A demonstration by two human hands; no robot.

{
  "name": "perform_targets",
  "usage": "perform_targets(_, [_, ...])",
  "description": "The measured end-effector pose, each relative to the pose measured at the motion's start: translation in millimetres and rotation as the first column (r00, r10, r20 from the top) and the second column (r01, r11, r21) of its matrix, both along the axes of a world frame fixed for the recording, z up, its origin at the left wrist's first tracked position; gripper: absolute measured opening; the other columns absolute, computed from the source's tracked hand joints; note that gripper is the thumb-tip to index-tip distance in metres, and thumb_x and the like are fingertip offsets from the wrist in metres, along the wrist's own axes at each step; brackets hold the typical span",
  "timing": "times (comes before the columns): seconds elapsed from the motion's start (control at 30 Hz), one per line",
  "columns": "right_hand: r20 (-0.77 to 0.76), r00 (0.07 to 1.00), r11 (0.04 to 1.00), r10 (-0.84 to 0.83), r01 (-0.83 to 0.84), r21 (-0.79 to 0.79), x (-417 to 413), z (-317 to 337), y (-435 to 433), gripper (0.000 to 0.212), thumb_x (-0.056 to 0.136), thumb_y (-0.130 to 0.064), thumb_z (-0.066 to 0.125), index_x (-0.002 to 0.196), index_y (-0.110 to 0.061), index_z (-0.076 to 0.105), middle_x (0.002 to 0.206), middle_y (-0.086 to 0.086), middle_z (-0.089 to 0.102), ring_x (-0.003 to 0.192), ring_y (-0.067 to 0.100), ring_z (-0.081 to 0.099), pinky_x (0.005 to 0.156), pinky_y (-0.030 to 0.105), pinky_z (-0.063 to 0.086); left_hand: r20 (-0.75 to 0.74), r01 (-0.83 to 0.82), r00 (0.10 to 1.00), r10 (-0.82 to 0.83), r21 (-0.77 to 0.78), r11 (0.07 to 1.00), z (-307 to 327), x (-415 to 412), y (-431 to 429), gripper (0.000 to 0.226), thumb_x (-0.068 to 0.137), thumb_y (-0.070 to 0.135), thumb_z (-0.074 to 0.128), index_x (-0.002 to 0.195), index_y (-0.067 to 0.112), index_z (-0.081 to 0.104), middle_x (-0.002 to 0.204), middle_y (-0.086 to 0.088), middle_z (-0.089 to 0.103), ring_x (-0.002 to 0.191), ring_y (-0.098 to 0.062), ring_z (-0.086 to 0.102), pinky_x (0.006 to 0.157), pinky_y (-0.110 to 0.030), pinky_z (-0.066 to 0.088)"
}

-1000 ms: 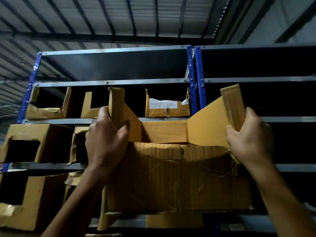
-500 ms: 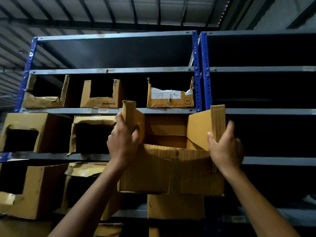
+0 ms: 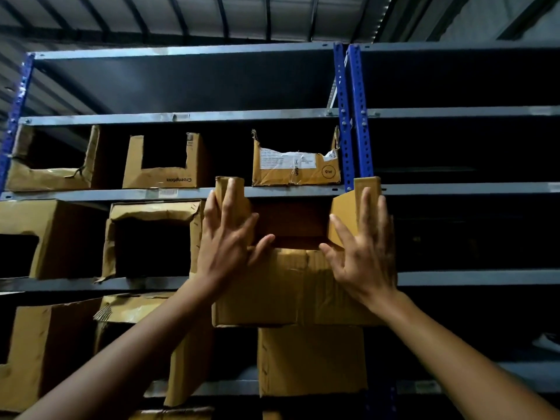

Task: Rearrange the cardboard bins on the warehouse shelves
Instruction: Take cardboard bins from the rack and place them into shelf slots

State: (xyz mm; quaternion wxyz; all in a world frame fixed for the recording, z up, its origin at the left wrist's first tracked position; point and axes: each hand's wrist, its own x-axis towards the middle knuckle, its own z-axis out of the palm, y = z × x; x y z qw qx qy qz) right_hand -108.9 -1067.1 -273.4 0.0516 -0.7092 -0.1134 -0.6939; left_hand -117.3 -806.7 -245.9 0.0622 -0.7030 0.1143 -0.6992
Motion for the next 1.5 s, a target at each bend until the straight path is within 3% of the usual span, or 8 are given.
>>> perform_targets(0.13, [-0.026, 0.994, 0.991, -0.105, 0.103, -0.089, 21.6, 3.2, 10.5, 0.062, 0.090, -0.062, 0.034, 0.130, -0.023, 0.061, 0.162, 0.015, 0.001, 0.148, 0.038, -0.002, 0.114, 0.064, 0.007, 0.015, 0.000, 1.000, -0.001, 0.030, 1.000, 3.5, 30.1, 8.0, 0.057, 0.095, 0.057, 0.035, 0.136, 0.022, 0.054, 0.160, -0.021, 0.012, 0.145, -0.046, 0.002, 0.113, -0.063, 0.013])
perform_targets(0.33, [-0.018, 0.991, 0.984, -0.131, 0.128, -0.122, 72.2, 14.7, 34.4, 0.040, 0.094, -0.040, 0.038, 0.105, -0.020, 0.071, 0.159, 0.013, 0.020, 0.148, 0.037, 0.005, 0.113, 0.067, 0.006, 0.083, 0.002, 0.996, -0.014, 0.145, 0.989, 10.6, 84.1, -0.5, 0.040, 0.094, 0.028, 0.045, 0.132, 0.017, 0.051, 0.157, -0.021, 0.022, 0.147, -0.042, 0.011, 0.115, -0.064, 0.013])
perform_targets(0.5, [-0.012, 0.997, 0.991, -0.082, 0.080, -0.103, 124.6, 24.0, 34.3, 0.046, 0.098, -0.040, 0.031, 0.102, -0.018, 0.071, 0.146, 0.015, 0.045, 0.142, 0.034, 0.031, 0.115, 0.062, 0.009, 0.038, 0.152, 0.988, -0.152, 0.007, 0.988, 16.4, 138.4, 2.3, 0.047, 0.100, 0.040, 0.036, 0.135, 0.014, 0.052, 0.158, -0.016, 0.026, 0.149, -0.033, 0.011, 0.117, -0.059, 0.011])
perform_targets(0.7, [-0.052, 0.998, 0.992, -0.046, 0.039, -0.118, 196.2, 39.0, 28.4, 0.059, 0.095, -0.053, 0.027, 0.116, -0.015, 0.068, 0.142, 0.020, 0.049, 0.136, 0.033, 0.043, 0.116, 0.058, 0.011, -0.050, 0.022, 0.999, -0.016, 0.113, 0.993, 22.9, 209.8, 4.9, 0.065, 0.099, 0.059, 0.024, 0.142, 0.016, 0.048, 0.158, -0.013, 0.025, 0.150, -0.029, 0.010, 0.118, -0.058, 0.011])
perform_targets(0.83, [-0.084, 0.994, 0.990, -0.066, 0.055, -0.130, 248.0, 37.1, 24.5, 0.058, 0.094, -0.053, 0.026, 0.109, -0.018, 0.070, 0.118, 0.012, 0.067, 0.110, 0.028, 0.061, 0.117, 0.058, 0.011, -0.089, -0.043, 0.994, 0.059, 0.172, 0.984, 16.8, 258.1, 3.9, 0.061, 0.099, 0.060, 0.022, 0.120, 0.017, 0.062, 0.145, -0.011, 0.049, 0.149, -0.031, 0.015, 0.114, -0.064, 0.015])
perform_targets(0.97, [-0.101, 0.992, 0.988, -0.080, 0.065, -0.139, 291.2, 36.9, 23.5, 0.058, 0.095, -0.055, 0.021, 0.103, -0.022, 0.068, 0.091, 0.002, 0.068, 0.091, 0.024, 0.062, 0.118, 0.055, 0.009, -0.110, -0.059, 0.991, 0.075, 0.141, 0.988, 16.6, 300.9, 0.8, 0.059, 0.099, 0.059, 0.022, 0.110, 0.017, 0.062, 0.126, -0.009, 0.063, 0.148, -0.031, 0.020, 0.111, -0.069, 0.017])
perform_targets(1.3, [-0.065, 0.996, 0.993, -0.056, 0.049, -0.110, 354.5, 36.7, 21.9, 0.055, 0.096, -0.053, 0.024, 0.096, -0.020, 0.067, 0.088, 0.003, 0.068, 0.087, 0.024, 0.062, 0.117, 0.056, 0.012, -0.054, 0.021, 0.998, -0.019, 0.038, 0.999, 7.6, 359.5, -8.1, 0.055, 0.098, 0.058, 0.030, 0.108, 0.016, 0.063, 0.129, -0.011, 0.060, 0.145, -0.025, 0.029, 0.100, -0.061, 0.036])
perform_targets(1.5, [0.001, 0.999, 0.994, -0.033, 0.033, -0.105, 369.3, 36.1, 22.1, 0.057, 0.097, -0.053, 0.022, 0.094, -0.017, 0.066, 0.085, 0.006, 0.067, 0.084, 0.026, 0.062, 0.116, 0.056, 0.014, -0.078, -0.003, 0.997, 0.003, 0.007, 1.000, 7.0, 365.2, -12.0, 0.053, 0.097, 0.059, 0.031, 0.106, 0.017, 0.061, 0.123, -0.007, 0.061, 0.145, -0.023, 0.028, 0.097, -0.054, 0.038])
